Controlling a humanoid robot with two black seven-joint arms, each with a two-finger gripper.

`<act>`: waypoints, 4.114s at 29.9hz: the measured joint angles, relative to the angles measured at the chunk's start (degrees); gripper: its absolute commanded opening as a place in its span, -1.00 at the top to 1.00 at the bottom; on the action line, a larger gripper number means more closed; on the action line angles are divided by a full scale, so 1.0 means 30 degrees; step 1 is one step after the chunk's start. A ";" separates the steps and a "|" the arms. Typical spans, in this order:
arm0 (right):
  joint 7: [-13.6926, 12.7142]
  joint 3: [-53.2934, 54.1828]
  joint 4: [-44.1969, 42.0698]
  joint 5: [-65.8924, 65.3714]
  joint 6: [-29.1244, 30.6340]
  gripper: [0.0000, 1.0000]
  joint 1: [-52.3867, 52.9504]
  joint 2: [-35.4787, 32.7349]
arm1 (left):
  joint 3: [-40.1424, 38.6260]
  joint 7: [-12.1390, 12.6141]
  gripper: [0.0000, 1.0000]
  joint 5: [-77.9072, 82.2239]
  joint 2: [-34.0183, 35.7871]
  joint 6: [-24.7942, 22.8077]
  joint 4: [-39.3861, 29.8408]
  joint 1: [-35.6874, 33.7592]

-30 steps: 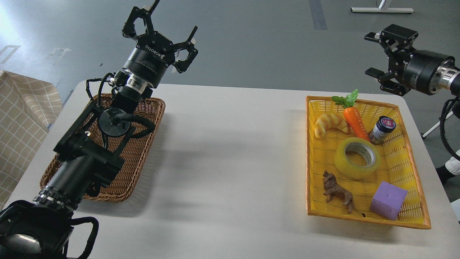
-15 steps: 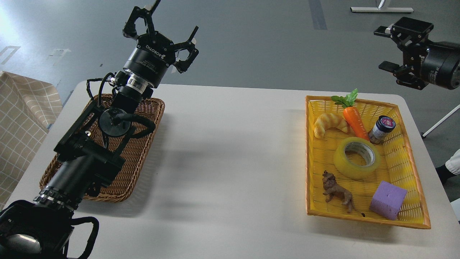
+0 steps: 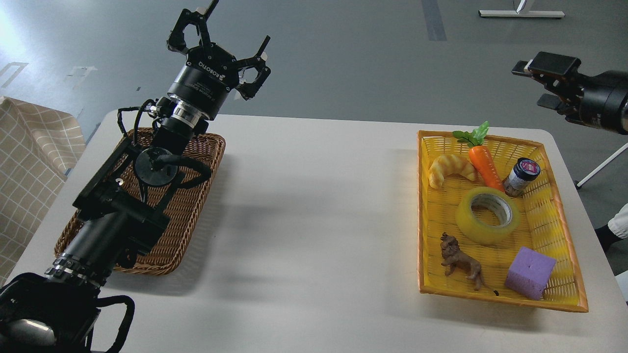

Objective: Place and transfer tape with both arms
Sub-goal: 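Raise the right gripper and swing it outward beside the yellow tray, then lower the right gripper into the yellow tape roll's hole and grip it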

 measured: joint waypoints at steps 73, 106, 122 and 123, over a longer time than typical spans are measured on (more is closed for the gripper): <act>-0.2054 -0.5204 0.1359 -0.7659 0.0002 -0.37 -0.2955 0.1139 | -0.0091 -0.0010 -0.96 0.0030 0.0337 0.0000 -0.0092 0.0237; -0.2054 -0.5233 0.0285 -0.7533 0.0002 0.22 -0.2951 0.2108 | -0.0144 -0.0003 -0.96 0.0029 0.0342 0.0000 -0.0086 0.0292; -0.2067 -0.5223 0.0207 -0.7340 0.0003 1.00 -0.2852 0.2289 | -0.0147 -0.0011 -0.95 0.0029 0.0315 0.0000 -0.0086 0.0291; -0.2062 -0.5202 0.0269 -0.7338 0.0003 1.00 -0.2814 0.2227 | -0.0146 -0.0011 -0.96 0.0029 0.0316 0.0000 -0.0086 0.0289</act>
